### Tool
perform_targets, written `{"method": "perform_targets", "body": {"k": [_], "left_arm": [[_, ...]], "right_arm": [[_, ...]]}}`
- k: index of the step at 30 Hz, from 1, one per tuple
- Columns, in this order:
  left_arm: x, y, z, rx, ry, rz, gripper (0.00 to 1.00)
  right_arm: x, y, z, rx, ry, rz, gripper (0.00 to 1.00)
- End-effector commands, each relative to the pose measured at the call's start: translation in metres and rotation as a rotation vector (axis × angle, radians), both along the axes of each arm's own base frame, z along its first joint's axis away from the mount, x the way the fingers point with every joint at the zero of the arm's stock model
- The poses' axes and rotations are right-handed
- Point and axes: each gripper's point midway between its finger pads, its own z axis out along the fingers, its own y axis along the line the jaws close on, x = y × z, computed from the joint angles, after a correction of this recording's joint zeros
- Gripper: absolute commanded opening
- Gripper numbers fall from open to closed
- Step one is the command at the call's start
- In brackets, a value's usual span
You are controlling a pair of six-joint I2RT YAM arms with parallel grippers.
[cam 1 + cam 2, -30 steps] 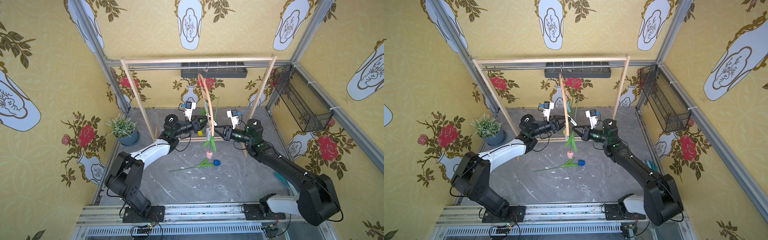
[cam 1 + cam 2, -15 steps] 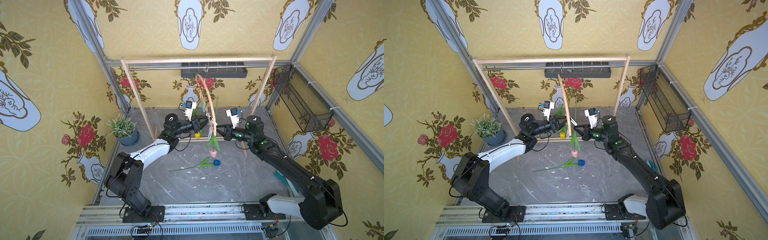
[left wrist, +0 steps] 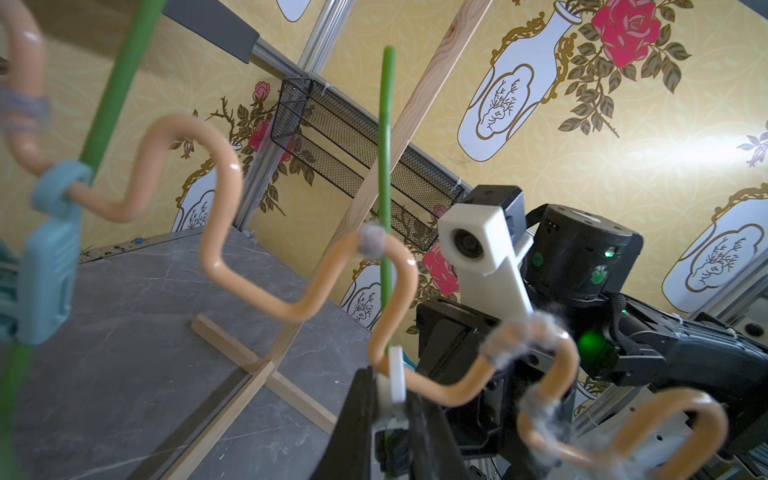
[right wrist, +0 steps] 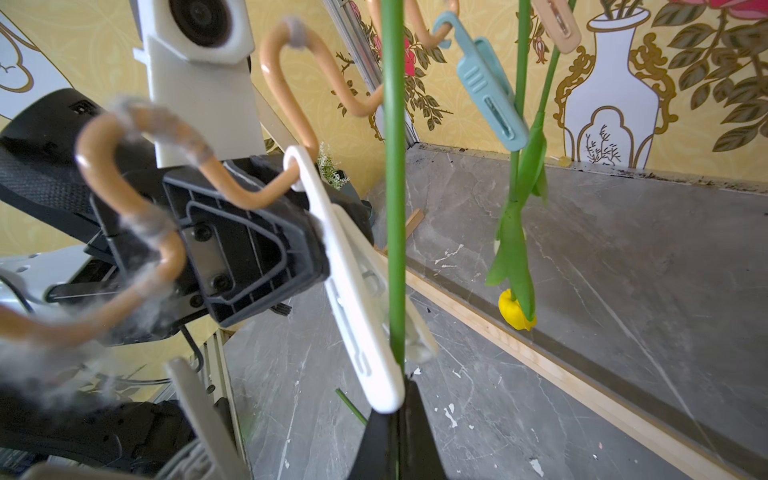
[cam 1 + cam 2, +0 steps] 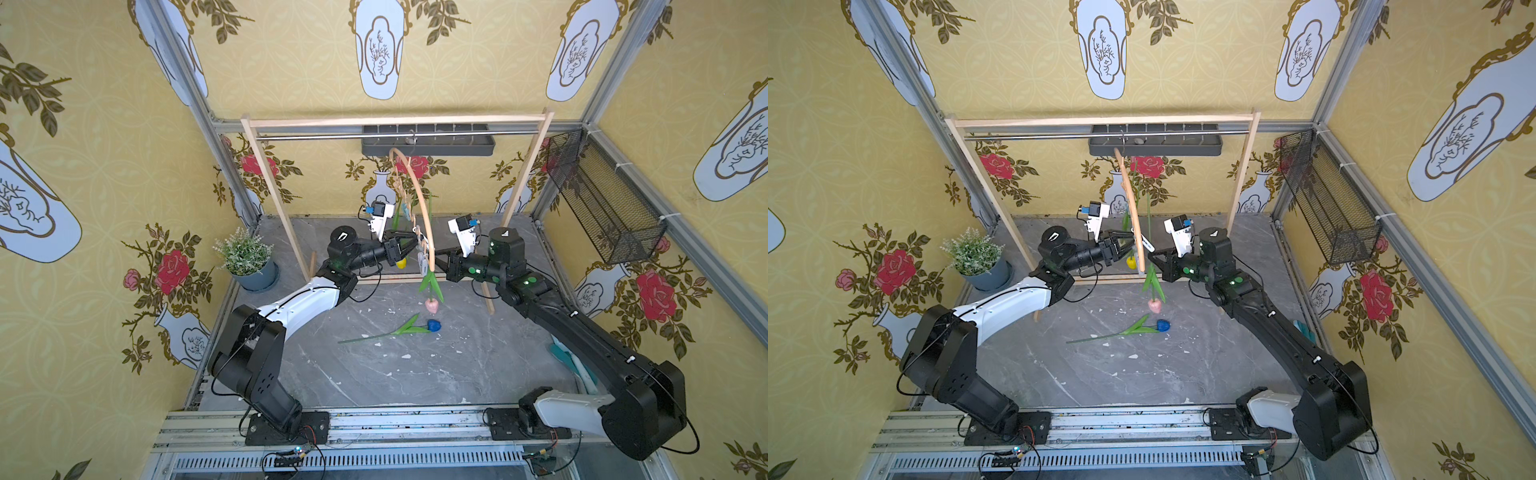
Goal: Dry the flowers on a clothes hanger
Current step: Clamp the flower onto the hanger.
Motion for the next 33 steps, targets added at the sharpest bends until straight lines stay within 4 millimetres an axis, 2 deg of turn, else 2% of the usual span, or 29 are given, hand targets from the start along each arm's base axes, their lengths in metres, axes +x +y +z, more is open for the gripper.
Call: {"method": "perform_targets", "body": {"k": [1,9,18,25,33], "left_arm": [[-0.001,0.0,0.002,0.005,-0.022,-0.007,0.07],[0.0,0.0,0.001,0.01,-0.026,0.002,0.06],[0.002,-0.001,0.001,0.01,-0.016,0.002,0.22],[0.001,0.0,0.0,0.012,-0.016,0.004,0.29],[0.002,0.001,0.0,0.013,-0.013,0.014,0.45]], "right_arm": [[0.003,0.001,0.009,-0.01,-0.043,0.004,0.0],[0.001,0.003,0.01,-0.018,-0.048,0.014,0.0],[-0.003,0.003,0.012,-0.017,-0.057,0.02,0.0],[-0.005,0.003,0.008,-0.029,-0.054,0.016,0.0],[-0.005,0.003,0.002,-0.041,-0.047,0.009,0.0]]}}
